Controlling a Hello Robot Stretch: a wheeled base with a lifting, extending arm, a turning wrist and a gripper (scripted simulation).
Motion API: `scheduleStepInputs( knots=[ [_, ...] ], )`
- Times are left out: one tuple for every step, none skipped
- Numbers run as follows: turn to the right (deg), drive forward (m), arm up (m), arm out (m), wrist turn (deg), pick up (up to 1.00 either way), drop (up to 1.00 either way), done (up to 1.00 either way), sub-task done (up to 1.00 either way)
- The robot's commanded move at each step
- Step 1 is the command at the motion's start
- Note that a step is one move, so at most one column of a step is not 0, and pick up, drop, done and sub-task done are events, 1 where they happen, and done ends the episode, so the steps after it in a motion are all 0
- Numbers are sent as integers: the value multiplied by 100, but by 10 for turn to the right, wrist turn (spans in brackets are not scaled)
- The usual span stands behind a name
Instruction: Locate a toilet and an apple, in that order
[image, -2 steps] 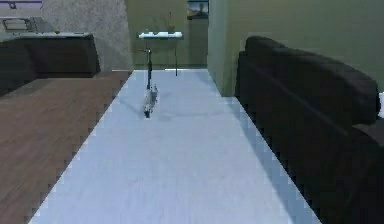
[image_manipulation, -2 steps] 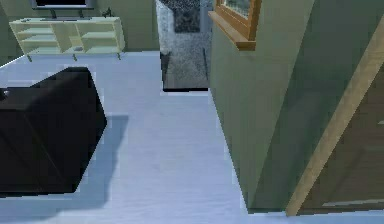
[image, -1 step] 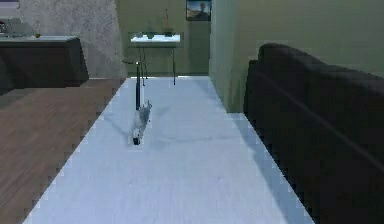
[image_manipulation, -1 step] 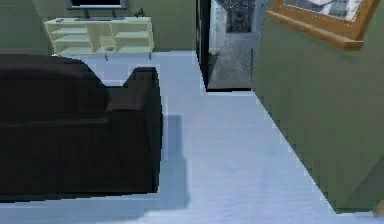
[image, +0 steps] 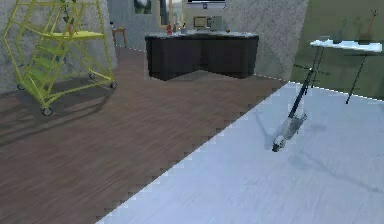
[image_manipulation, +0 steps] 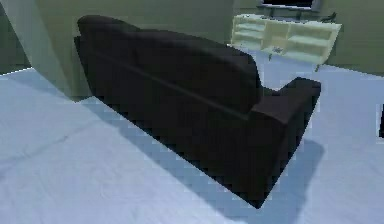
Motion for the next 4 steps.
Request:
scheduleStepInputs(
  knots=[
    [0, 100, 0, 0, 0, 0, 0, 0, 0],
    [0, 100, 0, 0, 0, 0, 0, 0, 0],
    [0, 100, 0, 0, 0, 0, 0, 0, 0],
    [0, 100, 0, 0, 0, 0, 0, 0, 0]
  ],
)
